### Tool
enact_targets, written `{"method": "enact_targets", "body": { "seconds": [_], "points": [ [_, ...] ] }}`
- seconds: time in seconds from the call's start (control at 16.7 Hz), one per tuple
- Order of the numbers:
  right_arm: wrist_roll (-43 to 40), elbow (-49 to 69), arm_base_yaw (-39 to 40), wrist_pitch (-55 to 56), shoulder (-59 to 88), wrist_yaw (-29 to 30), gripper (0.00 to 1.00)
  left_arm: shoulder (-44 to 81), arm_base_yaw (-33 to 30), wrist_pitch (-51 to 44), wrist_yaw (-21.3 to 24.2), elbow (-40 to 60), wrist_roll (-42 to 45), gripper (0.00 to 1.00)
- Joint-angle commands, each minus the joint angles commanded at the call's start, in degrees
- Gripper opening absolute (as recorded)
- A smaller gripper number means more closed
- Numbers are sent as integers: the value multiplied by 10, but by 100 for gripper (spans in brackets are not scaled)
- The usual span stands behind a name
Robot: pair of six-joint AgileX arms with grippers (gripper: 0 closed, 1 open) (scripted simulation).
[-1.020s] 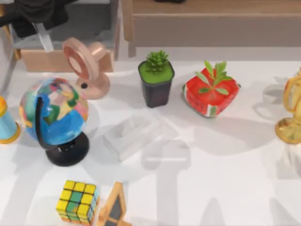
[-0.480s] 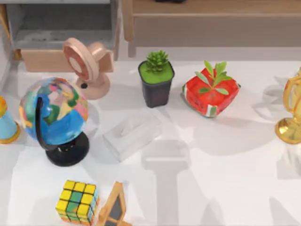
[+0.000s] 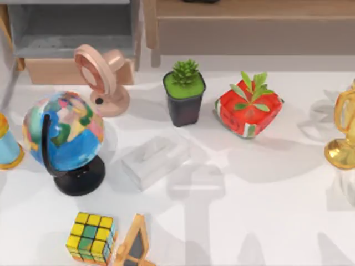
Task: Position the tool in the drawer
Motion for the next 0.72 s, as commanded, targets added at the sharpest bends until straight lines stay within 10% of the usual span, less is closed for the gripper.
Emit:
{"method": "enact_targets", "body": {
  "seconds": [0.72],
  "points": [
    [0, 0, 0, 0, 0, 0, 100, 11, 3, 9, 14, -13, 9, 0]
  ]
}}
